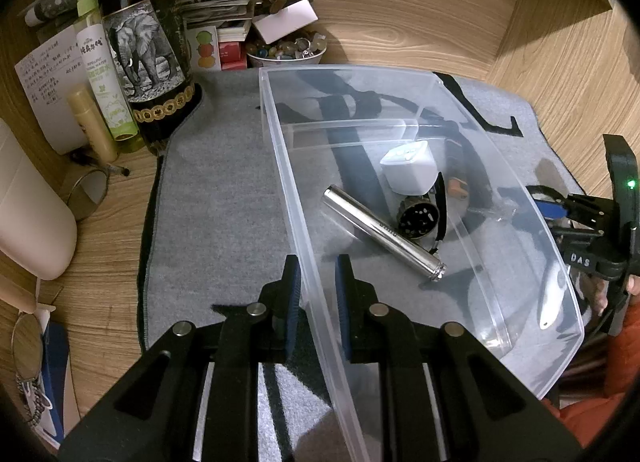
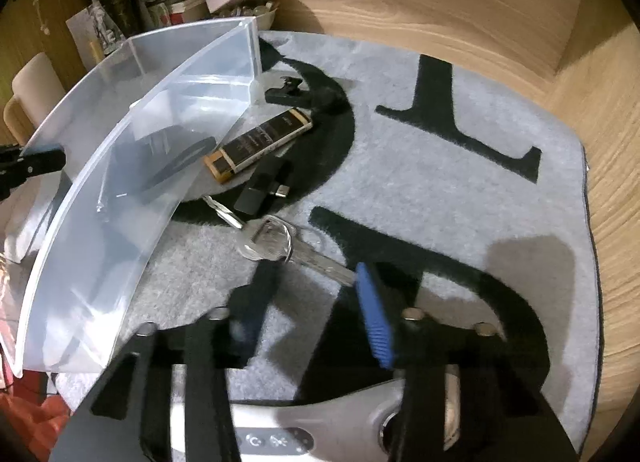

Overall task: Organize rigid objects
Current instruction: 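Move the right gripper back toward the keys on the rug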

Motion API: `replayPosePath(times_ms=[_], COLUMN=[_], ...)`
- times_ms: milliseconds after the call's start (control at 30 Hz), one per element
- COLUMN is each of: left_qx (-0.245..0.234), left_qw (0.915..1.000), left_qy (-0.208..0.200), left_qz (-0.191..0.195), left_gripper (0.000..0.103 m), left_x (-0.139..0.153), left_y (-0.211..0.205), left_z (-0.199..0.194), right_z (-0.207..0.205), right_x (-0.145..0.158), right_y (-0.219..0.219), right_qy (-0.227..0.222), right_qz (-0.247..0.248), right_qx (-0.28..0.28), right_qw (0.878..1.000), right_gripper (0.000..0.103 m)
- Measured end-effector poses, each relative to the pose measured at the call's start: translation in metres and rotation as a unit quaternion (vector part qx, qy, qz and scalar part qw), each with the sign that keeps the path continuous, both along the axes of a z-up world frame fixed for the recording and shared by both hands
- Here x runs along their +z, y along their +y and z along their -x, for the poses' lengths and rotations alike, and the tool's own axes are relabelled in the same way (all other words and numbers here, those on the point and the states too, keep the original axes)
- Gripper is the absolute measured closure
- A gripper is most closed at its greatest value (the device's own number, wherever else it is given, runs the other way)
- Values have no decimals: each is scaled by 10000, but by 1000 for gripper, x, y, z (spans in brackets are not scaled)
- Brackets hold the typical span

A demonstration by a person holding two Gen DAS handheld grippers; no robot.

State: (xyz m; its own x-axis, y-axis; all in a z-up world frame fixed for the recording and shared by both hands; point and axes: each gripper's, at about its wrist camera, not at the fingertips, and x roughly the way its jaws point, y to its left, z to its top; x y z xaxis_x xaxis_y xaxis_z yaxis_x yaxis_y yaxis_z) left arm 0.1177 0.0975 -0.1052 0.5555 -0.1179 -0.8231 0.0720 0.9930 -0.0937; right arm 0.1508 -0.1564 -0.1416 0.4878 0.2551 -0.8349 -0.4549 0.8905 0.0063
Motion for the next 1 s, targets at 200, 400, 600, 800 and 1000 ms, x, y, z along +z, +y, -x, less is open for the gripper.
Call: replayPosePath(times_ms=[200, 400, 600, 800, 1000], left_qx=[-2, 8, -2, 1, 3], left_qw=[10000, 10000, 10000, 10000, 10000], left_qy=[1, -7, 0, -5, -5], left_qz=[-12, -10, -9, -5, 3], left_gripper=[87, 87, 87, 87, 87], left_x=[0, 0, 0, 0, 0], left_y=[-1, 0, -1, -1, -1], left_z=[0, 0, 0, 0, 1], right_z=[-1, 6, -3, -17, -10], right_x=[3, 12, 10, -1, 2], right_y=[-5, 2, 30, 39, 31], right_qy=[7, 103, -81, 87, -6], right_qz=[-50, -16, 245, 159, 0], right_qx=[-31, 271, 558, 699, 627], right_qw=[10000, 9996, 9981, 9974, 9980], right_gripper=[88, 61, 51, 61, 78])
